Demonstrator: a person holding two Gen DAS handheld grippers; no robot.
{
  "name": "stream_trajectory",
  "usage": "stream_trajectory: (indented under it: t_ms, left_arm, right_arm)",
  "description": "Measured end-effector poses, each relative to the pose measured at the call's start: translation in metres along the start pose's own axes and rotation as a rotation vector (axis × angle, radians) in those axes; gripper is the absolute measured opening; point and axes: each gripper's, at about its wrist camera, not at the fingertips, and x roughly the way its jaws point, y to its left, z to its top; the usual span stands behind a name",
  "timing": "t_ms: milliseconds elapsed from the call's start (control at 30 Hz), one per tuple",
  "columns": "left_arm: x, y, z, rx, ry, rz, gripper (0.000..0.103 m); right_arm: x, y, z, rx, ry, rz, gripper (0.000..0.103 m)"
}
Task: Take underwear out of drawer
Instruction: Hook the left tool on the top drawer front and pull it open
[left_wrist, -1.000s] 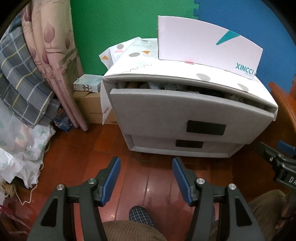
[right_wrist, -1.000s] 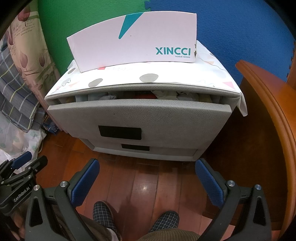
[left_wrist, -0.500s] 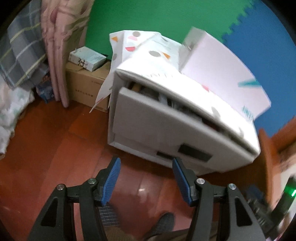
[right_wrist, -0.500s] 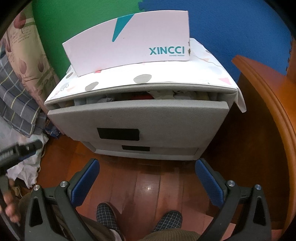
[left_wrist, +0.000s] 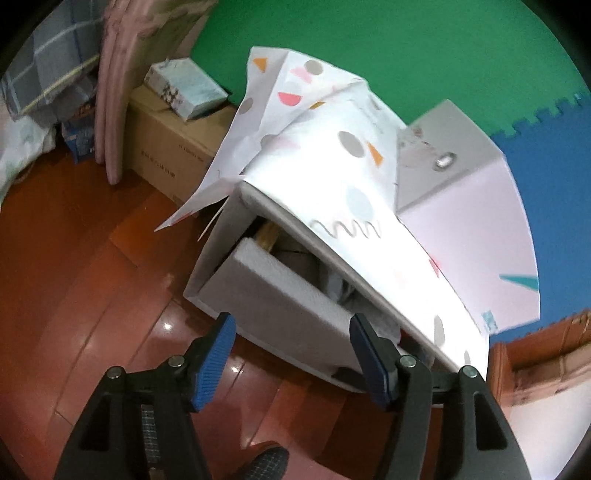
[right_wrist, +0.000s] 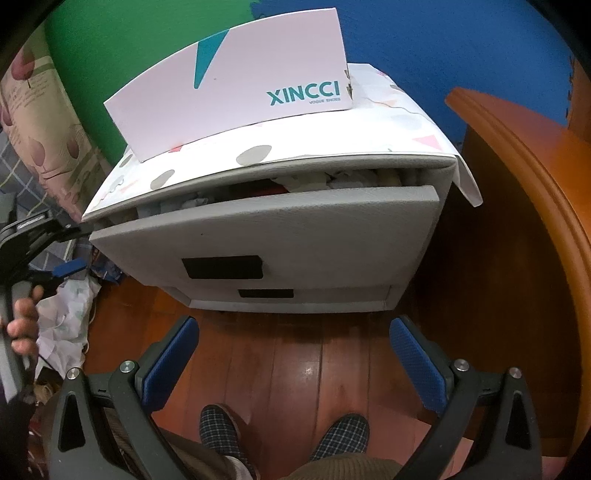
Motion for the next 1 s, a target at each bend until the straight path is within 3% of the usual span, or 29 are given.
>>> stream_trajectory:
  t_ms: [267,367,567,667,733,1000]
  left_arm:
    - [0.023,0.004,0.013,-0.042,0.029,0.014,0.069]
    - [0.030,0.011,0.012,-0.072,0.018,0.025,0.083]
    - [0.042,0.014,0.017,-0.097,0.021,0.039,0.086]
    - [0.046,0.021,0.018,-0.098,0.020,0.039,0.099]
    - [0.051,0.027,0.019,-0.107,0.041,0.016,0.101]
    - [0.037,0.014,0.014,0.039,0.040,0.110,0.101]
  right_arm:
    - [0.003,0.000,0.000,-0.004,0.010,0.000,0.102]
    - [0.004,-0.001,0.000,0.002,0.014,0.003,0.102]
    - [0.004,-0.001,0.001,0.002,0.017,0.003,0.102]
    - [0.004,-0.001,0.001,0.003,0.017,0.003,0.102]
    - [0.004,-0.001,0.001,0.003,0.018,0.004,0.102]
    - [0.003,-0.002,0.002,0.006,0.011,-0.001,0.102]
